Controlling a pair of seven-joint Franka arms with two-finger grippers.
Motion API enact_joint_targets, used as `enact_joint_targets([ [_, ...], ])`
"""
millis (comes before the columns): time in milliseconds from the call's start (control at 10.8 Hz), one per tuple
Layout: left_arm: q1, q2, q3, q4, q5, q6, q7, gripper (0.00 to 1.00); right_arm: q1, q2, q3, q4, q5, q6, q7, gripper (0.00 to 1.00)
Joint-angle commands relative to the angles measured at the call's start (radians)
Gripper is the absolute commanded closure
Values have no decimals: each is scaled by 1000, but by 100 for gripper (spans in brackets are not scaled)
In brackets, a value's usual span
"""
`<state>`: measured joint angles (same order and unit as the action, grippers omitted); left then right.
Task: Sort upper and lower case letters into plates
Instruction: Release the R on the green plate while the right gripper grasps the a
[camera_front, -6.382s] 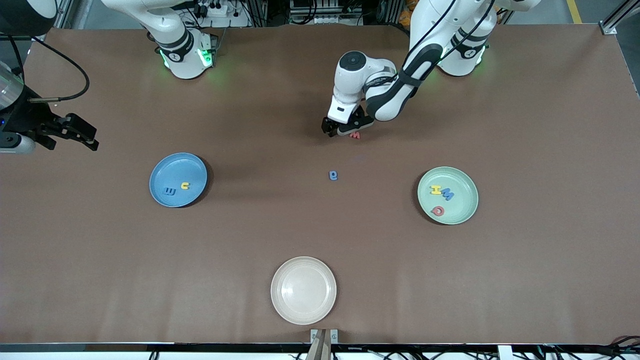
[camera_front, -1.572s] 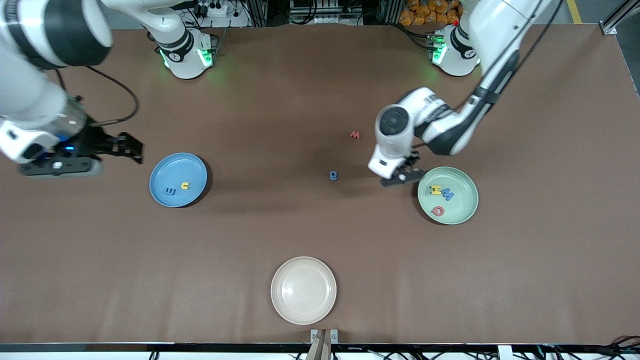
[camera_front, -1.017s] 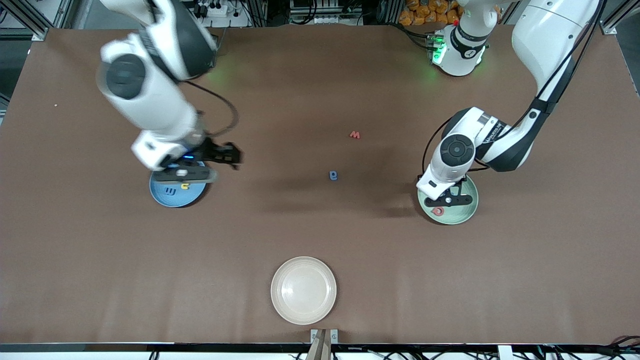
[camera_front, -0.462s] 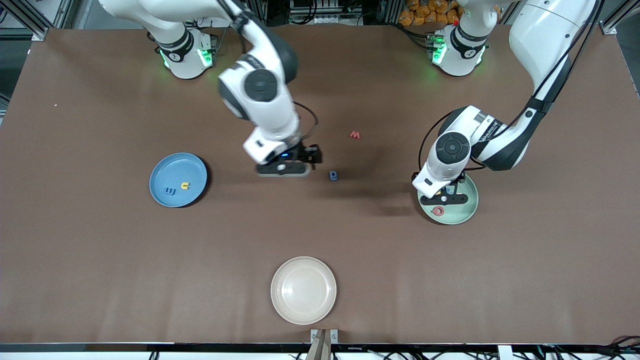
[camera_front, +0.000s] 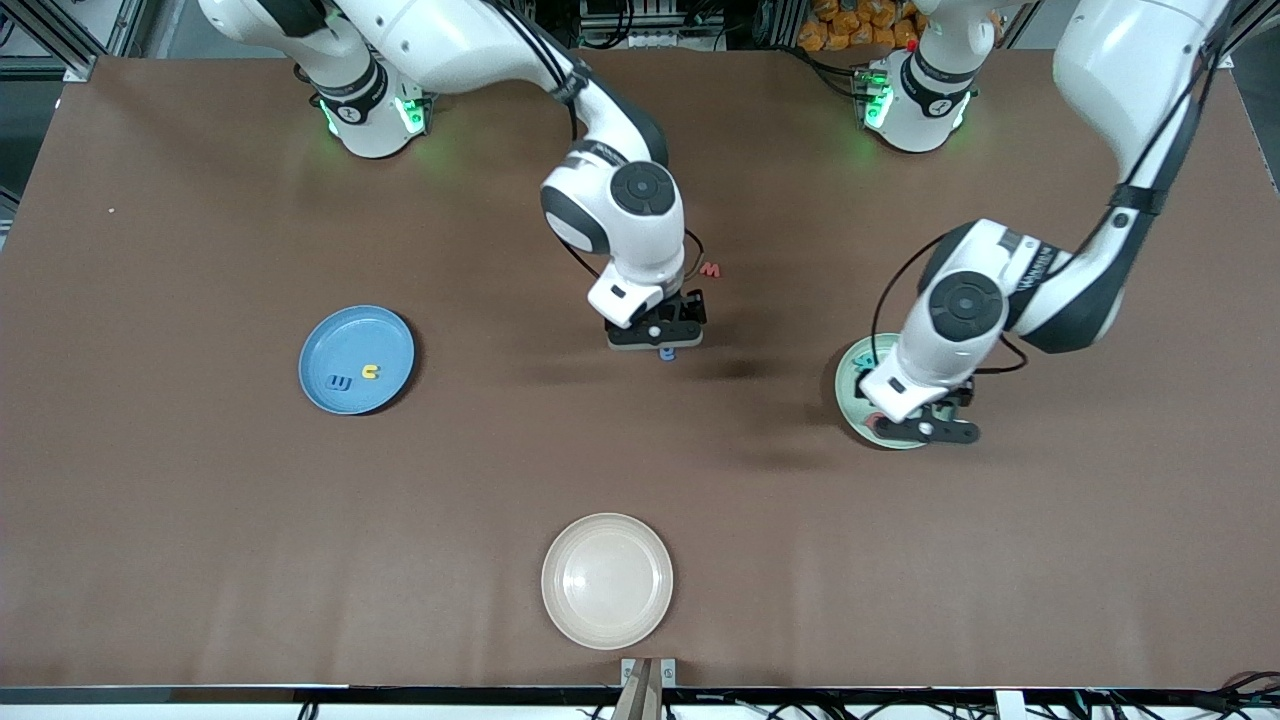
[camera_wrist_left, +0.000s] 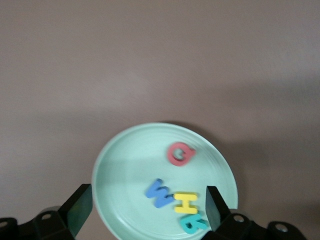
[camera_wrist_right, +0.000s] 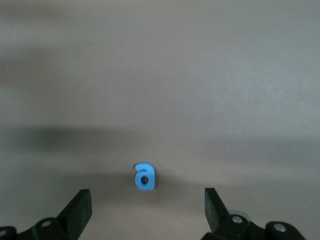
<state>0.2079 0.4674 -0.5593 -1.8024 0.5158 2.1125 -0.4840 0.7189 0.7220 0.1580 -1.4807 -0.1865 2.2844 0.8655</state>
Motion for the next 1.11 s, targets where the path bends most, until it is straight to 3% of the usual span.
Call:
enact_joint_targets([
  [0, -21, 7, -10, 203, 3, -188, 123, 0, 8, 72, -6, 77, -13, -9, -72, 0],
  [277, -2, -9, -16, 310, -63, -296, 270, 0, 19, 157, -6, 134, -11, -11, -121, 0],
  [462, -1, -4, -10, 478, -131, -481, 400, 0, 31, 174, -15, 132, 60, -17, -190, 6],
  [647, 68, -35, -17, 491, -184, -520, 452, 0, 82, 192, -67, 132, 116, -16, -200, 11],
  [832, 107, -111, -16, 494, -246, -531, 502, 0, 82, 192, -68, 132, 140, -17, -198, 17],
  [1017, 90, -153, -13, 505, -252, -574, 499, 0, 79, 192, -68, 132, 141, -17, -200, 33],
])
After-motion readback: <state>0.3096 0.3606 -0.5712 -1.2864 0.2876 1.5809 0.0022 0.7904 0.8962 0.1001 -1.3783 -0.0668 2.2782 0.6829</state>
